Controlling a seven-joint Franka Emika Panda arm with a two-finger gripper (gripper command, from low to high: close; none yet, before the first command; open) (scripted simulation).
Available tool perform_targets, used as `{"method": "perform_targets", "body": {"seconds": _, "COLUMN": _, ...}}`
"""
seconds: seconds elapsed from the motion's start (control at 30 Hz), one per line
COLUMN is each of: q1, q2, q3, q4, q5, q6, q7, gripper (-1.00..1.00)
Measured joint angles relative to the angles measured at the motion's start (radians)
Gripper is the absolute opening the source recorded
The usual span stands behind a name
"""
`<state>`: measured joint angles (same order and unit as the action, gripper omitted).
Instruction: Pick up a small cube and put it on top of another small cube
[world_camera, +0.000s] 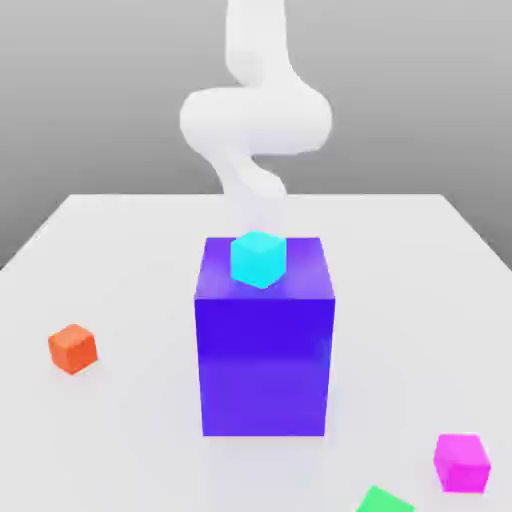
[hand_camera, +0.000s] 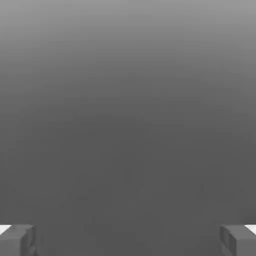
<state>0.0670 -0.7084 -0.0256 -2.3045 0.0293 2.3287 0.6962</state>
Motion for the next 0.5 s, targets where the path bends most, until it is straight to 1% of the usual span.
{"method": "perform_targets", "body": {"seconds": 0.23, "q1": 0.178, "q2": 0.262, "q3": -0.057, "q4": -0.013, "q5": 0.087, "q6": 0.081, "q7": -0.298, "gripper": 0.0}}
{"method": "perform_targets", "body": {"seconds": 0.5, "q1": 0.318, "q2": 0.553, "q3": -0.057, "q4": -0.026, "q5": 0.167, "q6": 0.171, "q7": -0.619, "gripper": 0.0}}
